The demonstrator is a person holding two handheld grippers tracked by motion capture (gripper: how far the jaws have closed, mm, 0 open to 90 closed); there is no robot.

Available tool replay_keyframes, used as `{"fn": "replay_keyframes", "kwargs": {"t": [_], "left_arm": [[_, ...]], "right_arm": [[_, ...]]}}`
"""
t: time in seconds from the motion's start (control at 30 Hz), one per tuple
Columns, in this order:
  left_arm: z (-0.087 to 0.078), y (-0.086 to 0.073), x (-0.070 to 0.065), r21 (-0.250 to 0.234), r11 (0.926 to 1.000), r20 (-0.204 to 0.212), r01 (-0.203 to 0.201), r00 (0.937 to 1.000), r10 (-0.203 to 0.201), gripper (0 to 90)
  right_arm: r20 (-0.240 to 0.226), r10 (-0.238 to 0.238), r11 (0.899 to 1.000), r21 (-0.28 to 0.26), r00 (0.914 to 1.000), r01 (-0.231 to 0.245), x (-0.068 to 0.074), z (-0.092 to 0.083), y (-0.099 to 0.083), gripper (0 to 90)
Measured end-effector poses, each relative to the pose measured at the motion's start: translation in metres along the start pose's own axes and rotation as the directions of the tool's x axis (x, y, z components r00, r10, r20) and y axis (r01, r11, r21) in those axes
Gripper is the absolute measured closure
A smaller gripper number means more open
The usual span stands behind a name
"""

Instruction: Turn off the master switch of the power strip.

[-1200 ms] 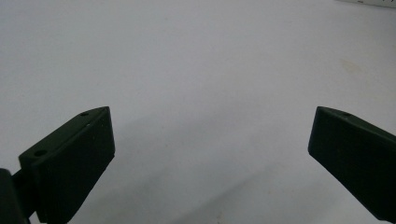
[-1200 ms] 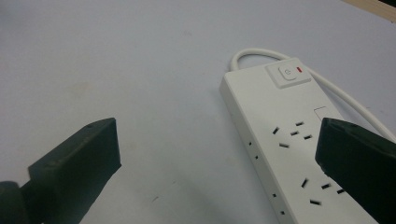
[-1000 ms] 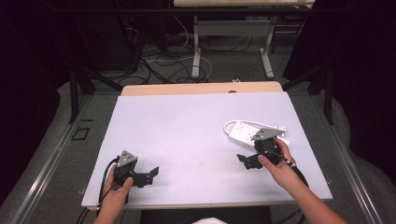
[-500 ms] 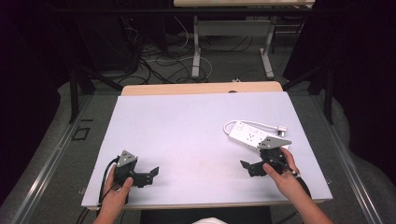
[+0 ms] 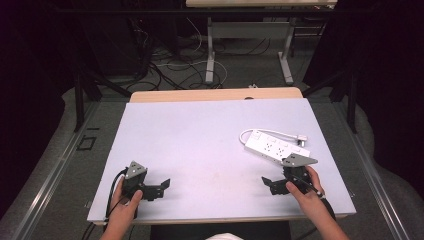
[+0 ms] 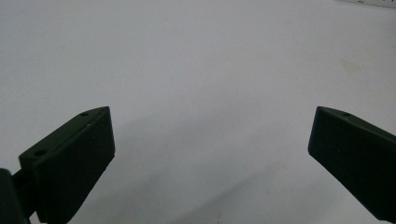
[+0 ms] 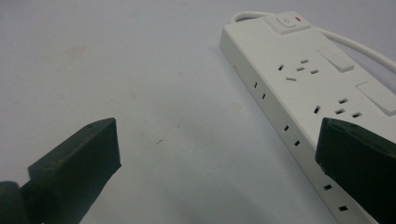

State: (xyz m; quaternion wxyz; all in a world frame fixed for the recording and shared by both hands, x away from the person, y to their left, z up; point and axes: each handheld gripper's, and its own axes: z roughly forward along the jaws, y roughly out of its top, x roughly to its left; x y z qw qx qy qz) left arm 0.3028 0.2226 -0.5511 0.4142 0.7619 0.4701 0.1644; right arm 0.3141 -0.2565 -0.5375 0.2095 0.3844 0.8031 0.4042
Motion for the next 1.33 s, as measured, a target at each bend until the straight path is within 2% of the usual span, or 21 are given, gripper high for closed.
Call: {"fn": "replay_keyframes", "kwargs": {"t": [0.03, 0.07, 0.1, 0.17, 0.53, 0.8, 1.07, 1.1, 1.33], "left_arm": [[0.000, 0.000, 0.000, 0.000, 1.0000, -0.001, -0.001, 1.0000, 0.001, 0.5], [0.000, 0.000, 0.000, 0.002, 1.0000, -0.003, -0.008, 1.0000, 0.008, 0.5], [0.000, 0.000, 0.000, 0.002, 1.0000, -0.003, -0.009, 1.0000, 0.009, 0.5], [0.000, 0.000, 0.000, 0.000, 1.0000, 0.001, -0.002, 1.0000, 0.002, 0.5], [0.000, 0.000, 0.000, 0.003, 0.9999, -0.001, -0.011, 0.9999, 0.011, 0.6], [0.000, 0.000, 0.000, 0.002, 1.0000, 0.004, -0.005, 1.0000, 0.005, 0.6], [0.000, 0.000, 0.000, 0.002, 1.0000, 0.003, -0.005, 1.0000, 0.005, 0.6], [0.000, 0.000, 0.001, 0.003, 0.9999, 0.000, -0.013, 0.9999, 0.013, 0.6], [0.000, 0.000, 0.000, 0.001, 1.0000, 0.003, -0.006, 1.0000, 0.006, 0.6]], "right_arm": [[-0.001, 0.007, 1.000, 0.009, 1.0000, -0.007, 0.000, -0.001, -0.002, 0.0], [0.001, 0.011, 1.000, -0.007, 0.9999, -0.011, 0.000, 0.000, -0.003, 0.0], [0.002, 0.010, 1.000, 0.007, 0.9999, -0.010, 0.000, -0.001, -0.005, 0.0], [0.005, 0.016, 1.000, -0.013, 0.9999, -0.016, 0.000, 0.000, -0.008, 0.0], [0.023, 0.053, 0.998, -0.029, 0.9984, -0.052, -0.002, -0.002, -0.017, 0.0], [0.025, 0.041, 0.999, -0.024, 0.9989, -0.040, 0.001, -0.002, -0.022, 0.0], [0.025, 0.054, 0.998, -0.019, 0.9982, -0.053, 0.001, -0.001, -0.023, 0.0], [0.022, 0.045, 0.999, -0.014, 0.9988, -0.044, 0.000, -0.001, -0.023, 0.0], [0.019, 0.046, 0.999, -0.026, 0.9988, -0.045, 0.001, -0.002, -0.024, 0.0]]}}
